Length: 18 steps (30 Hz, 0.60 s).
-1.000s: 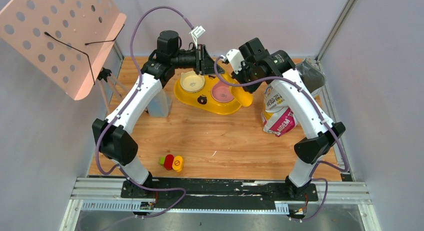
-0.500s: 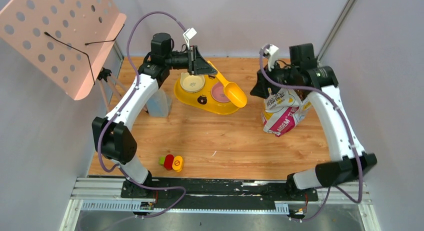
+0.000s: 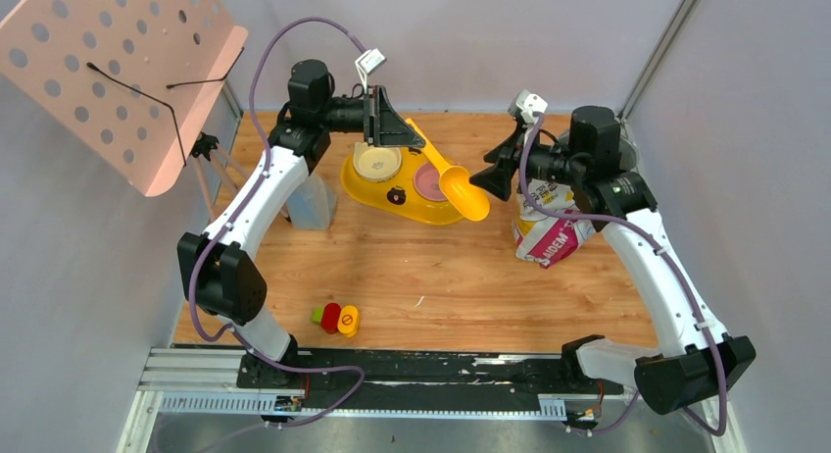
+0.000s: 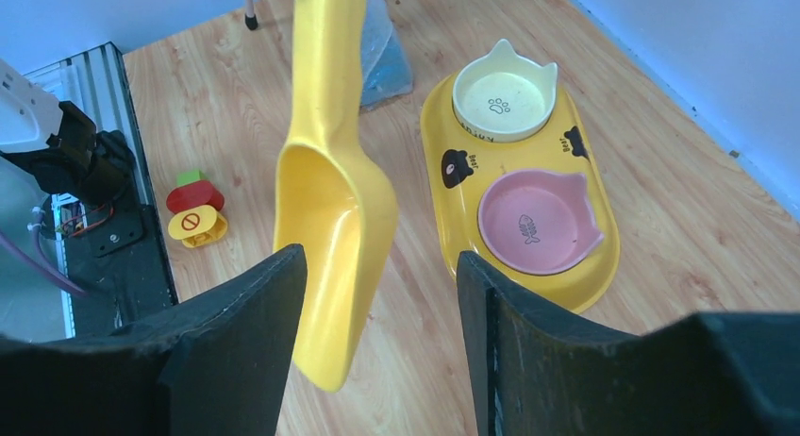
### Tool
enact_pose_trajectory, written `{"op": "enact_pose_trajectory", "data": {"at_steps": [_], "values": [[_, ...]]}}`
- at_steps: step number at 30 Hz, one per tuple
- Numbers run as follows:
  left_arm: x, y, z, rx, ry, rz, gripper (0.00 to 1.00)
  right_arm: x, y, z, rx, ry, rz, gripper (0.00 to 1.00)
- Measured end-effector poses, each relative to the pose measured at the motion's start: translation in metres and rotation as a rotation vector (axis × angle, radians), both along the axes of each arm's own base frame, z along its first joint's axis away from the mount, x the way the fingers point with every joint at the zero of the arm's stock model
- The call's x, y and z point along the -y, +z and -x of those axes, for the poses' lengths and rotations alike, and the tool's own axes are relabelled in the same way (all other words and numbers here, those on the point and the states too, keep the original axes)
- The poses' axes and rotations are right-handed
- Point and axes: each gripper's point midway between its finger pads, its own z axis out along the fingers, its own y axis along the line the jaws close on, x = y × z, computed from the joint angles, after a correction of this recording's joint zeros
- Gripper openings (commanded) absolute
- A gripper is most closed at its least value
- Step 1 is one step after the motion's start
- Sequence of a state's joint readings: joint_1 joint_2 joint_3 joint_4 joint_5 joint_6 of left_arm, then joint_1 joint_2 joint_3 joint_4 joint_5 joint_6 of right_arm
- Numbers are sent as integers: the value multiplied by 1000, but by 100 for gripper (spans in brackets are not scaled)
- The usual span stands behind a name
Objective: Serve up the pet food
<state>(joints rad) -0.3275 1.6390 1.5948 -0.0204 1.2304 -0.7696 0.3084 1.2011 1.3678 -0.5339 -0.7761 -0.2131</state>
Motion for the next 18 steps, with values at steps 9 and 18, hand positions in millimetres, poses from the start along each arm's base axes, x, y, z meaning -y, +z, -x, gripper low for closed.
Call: {"op": "enact_pose_trajectory", "data": {"at_steps": [9, 18], "values": [[0, 3, 5, -22, -23, 7, 0, -20, -26, 4, -57, 40, 9, 44], [-1, 5, 6, -34, -30, 7, 4, -21, -43, -2, -77, -17, 40, 0]]}}
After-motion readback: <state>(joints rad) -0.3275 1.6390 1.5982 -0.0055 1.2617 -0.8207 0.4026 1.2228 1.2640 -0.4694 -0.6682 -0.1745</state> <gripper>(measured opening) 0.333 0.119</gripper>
